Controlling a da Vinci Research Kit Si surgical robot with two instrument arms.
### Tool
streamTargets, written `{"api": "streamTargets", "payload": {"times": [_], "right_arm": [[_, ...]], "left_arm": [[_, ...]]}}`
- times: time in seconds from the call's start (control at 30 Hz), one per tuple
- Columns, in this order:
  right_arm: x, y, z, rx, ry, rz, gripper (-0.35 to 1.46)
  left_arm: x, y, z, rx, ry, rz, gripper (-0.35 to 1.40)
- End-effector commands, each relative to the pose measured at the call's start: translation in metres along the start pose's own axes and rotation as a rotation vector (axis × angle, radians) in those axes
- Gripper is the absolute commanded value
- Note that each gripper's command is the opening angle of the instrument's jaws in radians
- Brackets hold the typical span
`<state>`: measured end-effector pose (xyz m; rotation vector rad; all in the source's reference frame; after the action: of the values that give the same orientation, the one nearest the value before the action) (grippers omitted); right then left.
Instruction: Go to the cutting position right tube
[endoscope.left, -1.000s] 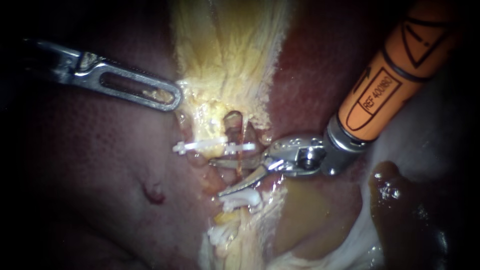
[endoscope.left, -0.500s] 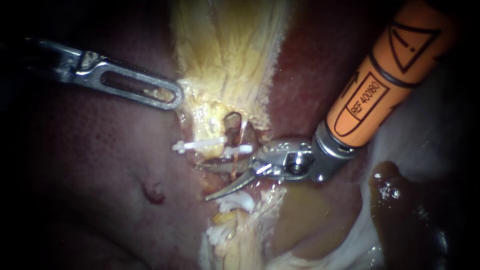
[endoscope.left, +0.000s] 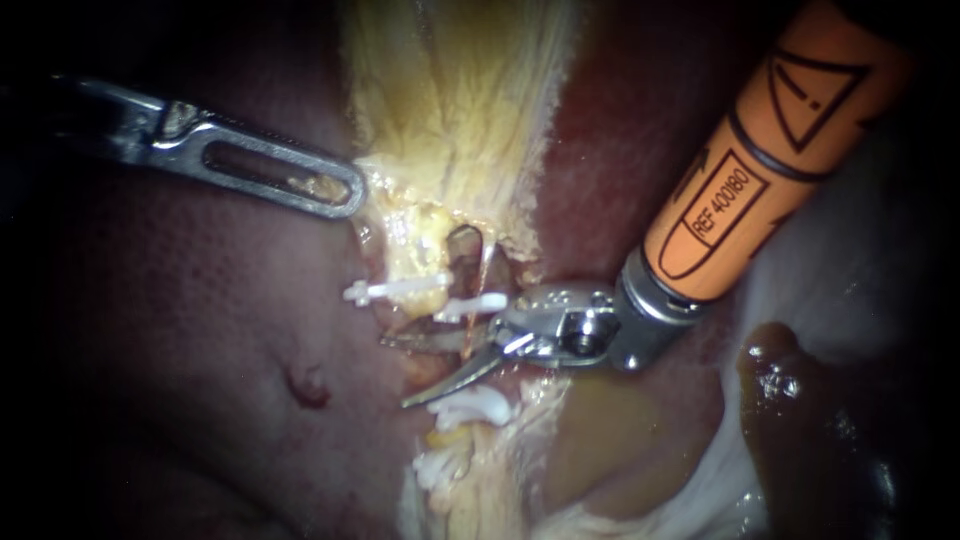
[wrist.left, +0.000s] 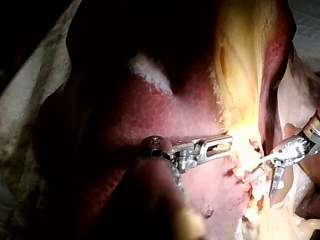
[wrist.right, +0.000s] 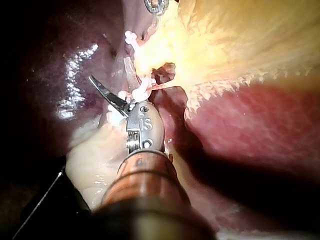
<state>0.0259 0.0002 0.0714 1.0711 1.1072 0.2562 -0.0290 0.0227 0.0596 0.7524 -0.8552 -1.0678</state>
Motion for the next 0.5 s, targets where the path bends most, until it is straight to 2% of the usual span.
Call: {"api": "streamTargets", "payload": {"times": [0.03,0.3,0.5], "right_arm": [[0.0,0.0001,0.0001,-0.002,0.0,0.0,1.4],[-0.0002,-0.0001,0.0003,0.0,-0.002,-0.002,1.4],[0.0,-0.0008,0.0004,0.005,0.0,-0.002,1.41]], "left_arm": [[0.0,0.0,0.0,-0.001,0.0,-0.001,-0.35],[0.0,0.0,0.0,-0.001,0.0,-0.001,-0.35],[0.0,-0.0001,0.0,-0.001,-0.001,-0.001,-0.35]]}}
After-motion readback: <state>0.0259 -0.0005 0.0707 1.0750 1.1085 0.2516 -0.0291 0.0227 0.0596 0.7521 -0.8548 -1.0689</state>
